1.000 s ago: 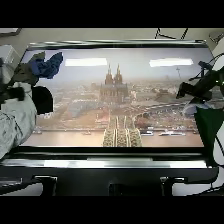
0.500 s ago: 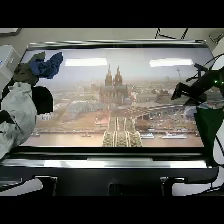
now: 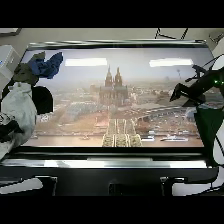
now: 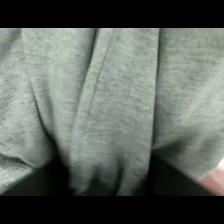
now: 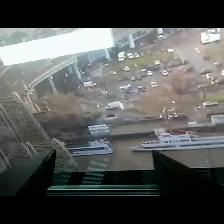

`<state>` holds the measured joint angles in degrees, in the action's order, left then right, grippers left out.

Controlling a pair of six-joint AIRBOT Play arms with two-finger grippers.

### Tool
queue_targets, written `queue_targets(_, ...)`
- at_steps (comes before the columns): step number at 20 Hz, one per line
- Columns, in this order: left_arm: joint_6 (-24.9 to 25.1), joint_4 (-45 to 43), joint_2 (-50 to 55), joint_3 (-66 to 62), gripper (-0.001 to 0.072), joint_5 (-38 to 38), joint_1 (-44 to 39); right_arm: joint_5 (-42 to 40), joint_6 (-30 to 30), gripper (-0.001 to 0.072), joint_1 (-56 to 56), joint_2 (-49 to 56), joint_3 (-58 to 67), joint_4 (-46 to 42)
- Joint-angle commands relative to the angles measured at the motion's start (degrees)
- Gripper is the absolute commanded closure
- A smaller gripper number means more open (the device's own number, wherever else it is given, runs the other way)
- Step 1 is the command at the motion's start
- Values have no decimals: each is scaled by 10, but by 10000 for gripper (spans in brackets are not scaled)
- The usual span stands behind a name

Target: Fold the clothes and pants, and hang the long-sleeved shirts on hangers.

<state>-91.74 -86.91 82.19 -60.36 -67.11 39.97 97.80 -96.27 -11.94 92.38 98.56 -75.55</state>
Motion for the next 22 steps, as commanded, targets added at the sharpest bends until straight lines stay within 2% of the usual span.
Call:
queue_targets(1, 18, 22, -14, 7, 677, -15, 3, 18, -5, 25, 1, 0, 0, 2)
queue_targets(3, 2, 52, -68, -22, 678, 5, 3, 19, -5, 25, 1, 0, 0, 1)
queue_targets(4, -26, 80, -102, -49, 677, 32, 3, 17, -5, 25, 1, 0, 0, 1)
queue_targets(5, -46, 126, -138, -72, 678, 68, 3, 13, -5, 26, 1, 0, 0, 2)
queue_targets(7, -49, 252, -227, -110, 678, 158, -14, 10, -5, 43, 1, 0, 0, 1)
queue_targets(9, -49, 321, -311, -132, 678, 216, -66, 11, -5, 43, 1, 0, 0, 2)
queue_targets(12, -48, 366, -412, -135, 678, 308, -236, 13, -3, 43, 1, 0, 0, 4)
queue_targets(14, -47, 362, -435, -135, 678, 383, -391, 12, -3, 42, 1, 0, 0, 8)
queue_targets(16, -47, 345, -423, -135, 678, 423, -532, 10, 12, 41, 1, -4, 0, 4)
queue_targets(19, -48, 303, -363, -118, 678, 416, -678, -2, 27, 41, 0, -24, 0, -66)
queue_targets(22, -76, 303, -268, -67, 678, 355, -737, -13, 34, 33, -3, -46, 0, -149)
